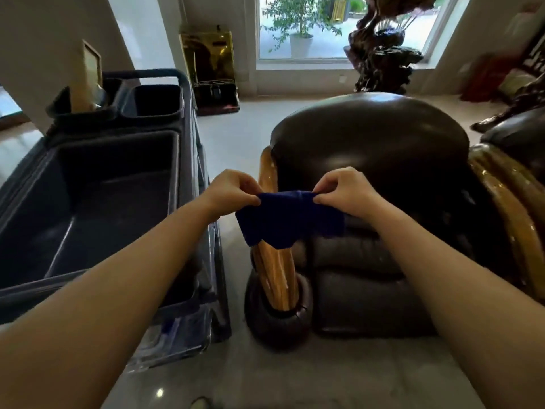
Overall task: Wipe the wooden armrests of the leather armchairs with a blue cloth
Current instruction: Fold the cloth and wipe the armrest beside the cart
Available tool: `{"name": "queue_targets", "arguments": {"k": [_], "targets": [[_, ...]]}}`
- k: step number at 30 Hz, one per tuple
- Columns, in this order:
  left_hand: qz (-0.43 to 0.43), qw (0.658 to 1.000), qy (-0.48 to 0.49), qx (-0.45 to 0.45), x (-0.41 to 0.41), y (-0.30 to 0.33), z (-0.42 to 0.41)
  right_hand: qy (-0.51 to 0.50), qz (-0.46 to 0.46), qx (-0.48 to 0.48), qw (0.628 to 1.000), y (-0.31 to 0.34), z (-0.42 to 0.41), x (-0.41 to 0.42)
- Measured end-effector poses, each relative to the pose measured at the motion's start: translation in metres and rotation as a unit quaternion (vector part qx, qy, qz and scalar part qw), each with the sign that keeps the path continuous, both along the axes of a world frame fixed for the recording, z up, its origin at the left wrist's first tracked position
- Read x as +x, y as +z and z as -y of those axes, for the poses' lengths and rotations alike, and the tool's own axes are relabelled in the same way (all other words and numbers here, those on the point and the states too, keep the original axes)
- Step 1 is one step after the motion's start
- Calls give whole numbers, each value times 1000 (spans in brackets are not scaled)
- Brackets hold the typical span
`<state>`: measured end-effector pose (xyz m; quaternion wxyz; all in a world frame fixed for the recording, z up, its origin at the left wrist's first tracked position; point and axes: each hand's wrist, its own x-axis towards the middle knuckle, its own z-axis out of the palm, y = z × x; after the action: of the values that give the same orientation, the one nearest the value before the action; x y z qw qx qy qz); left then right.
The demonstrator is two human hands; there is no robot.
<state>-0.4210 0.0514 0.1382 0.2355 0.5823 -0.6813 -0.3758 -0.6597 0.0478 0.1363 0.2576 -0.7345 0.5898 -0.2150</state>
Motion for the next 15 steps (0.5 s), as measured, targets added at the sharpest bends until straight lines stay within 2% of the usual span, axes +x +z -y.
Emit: {"name": "queue_targets", "arguments": {"k": [7,15], "targets": [[29,997,5,78,-37,-109,-15,-17,15,77,997,-114,-20,-31],[38,984,23,173,-39,-273,4,-39,42,168,984,-285,-6,-32]]}}
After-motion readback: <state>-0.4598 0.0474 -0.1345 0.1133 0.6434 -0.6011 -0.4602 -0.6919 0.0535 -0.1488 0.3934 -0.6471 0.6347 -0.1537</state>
